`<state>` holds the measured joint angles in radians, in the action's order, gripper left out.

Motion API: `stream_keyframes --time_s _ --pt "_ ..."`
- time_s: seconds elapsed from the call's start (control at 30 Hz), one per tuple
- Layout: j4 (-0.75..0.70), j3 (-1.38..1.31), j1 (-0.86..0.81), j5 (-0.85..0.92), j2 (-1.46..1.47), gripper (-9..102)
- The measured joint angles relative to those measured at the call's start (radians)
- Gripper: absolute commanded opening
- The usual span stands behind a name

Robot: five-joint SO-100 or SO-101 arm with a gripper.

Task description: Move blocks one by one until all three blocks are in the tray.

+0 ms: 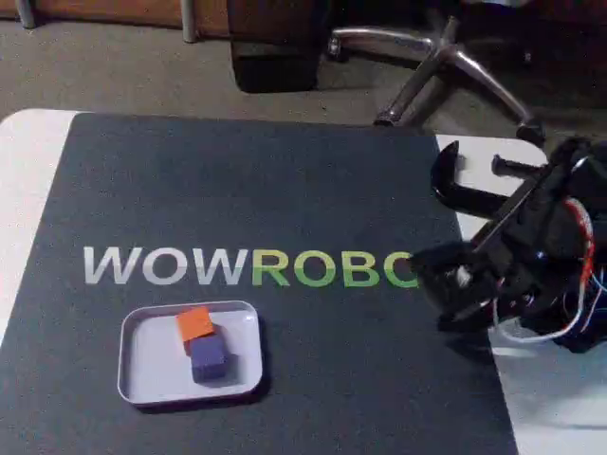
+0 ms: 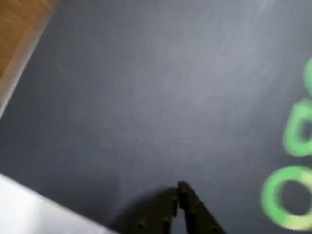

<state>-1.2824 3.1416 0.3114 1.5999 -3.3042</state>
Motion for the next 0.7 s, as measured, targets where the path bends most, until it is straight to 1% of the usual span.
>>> stream_keyframes --time_s 0.1,0.4,0.7 --pt "0.012 0.028 -0.015 -0.025 -0.002 -8" --pt "0.012 0.032 0.135 -0.012 -0.006 -8" --pt "0.012 0.032 0.126 -0.012 -0.006 -8"
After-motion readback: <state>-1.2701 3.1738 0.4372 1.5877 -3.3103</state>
